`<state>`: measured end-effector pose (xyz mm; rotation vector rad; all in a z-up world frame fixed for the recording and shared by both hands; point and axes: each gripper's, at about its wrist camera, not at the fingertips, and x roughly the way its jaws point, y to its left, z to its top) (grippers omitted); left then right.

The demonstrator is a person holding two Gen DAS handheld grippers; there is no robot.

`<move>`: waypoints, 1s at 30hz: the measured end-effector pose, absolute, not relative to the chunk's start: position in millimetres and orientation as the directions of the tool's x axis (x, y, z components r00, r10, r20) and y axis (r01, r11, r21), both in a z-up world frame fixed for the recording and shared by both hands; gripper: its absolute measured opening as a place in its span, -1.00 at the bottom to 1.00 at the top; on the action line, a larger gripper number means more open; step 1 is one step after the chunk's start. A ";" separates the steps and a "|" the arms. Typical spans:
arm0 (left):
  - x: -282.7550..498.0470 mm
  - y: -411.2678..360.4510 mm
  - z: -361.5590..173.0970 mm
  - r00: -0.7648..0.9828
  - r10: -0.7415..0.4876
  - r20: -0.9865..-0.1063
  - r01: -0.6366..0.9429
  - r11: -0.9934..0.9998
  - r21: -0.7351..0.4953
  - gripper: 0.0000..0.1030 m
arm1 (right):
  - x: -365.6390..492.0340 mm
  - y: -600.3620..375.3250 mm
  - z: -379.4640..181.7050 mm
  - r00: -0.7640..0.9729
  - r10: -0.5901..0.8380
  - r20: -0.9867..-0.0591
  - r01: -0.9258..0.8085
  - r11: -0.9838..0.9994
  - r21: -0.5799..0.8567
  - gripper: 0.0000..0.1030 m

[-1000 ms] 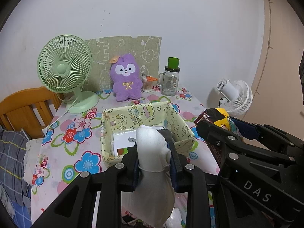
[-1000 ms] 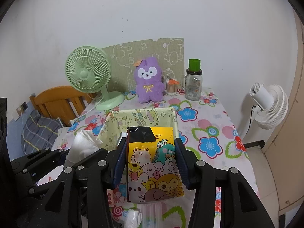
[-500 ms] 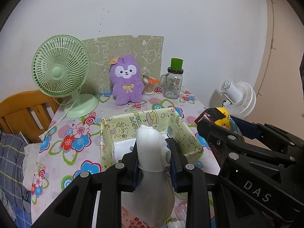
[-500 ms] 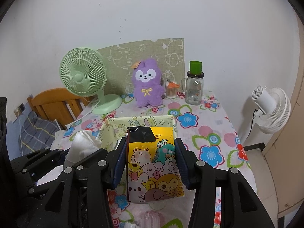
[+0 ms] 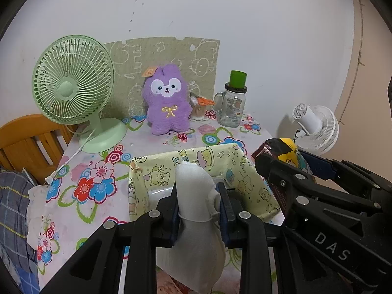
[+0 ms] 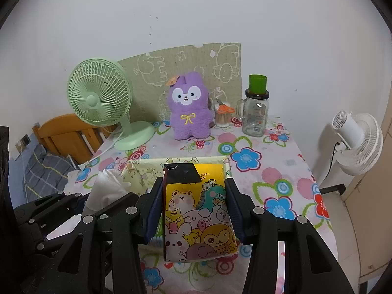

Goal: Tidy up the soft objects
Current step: 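Carry the white cloth with the left tool while the right tool carries the yellow box over the fabric box, then lower both items into the fabric box and open both tools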

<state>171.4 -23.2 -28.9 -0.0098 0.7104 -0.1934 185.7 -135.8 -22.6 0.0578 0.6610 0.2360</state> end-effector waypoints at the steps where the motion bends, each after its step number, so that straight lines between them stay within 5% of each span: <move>1: 174.7 -23.4 -29.6 0.740 -0.178 -0.649 0.170 0.983 -0.075 -0.50 | 189.9 -135.3 -23.8 0.762 0.236 -0.604 -0.199 0.972 0.129 0.00; 14: 208.1 -19.8 -46.3 0.724 -0.163 -0.670 0.141 0.986 -0.087 -0.45 | 223.5 -132.1 -42.8 0.736 0.236 -0.634 -0.192 0.971 0.139 0.01; 30: 224.3 -10.3 -69.6 0.686 -0.105 -0.720 0.107 0.993 -0.043 0.35 | 253.7 -103.2 -67.4 0.686 0.251 -0.683 -0.240 0.964 0.113 0.00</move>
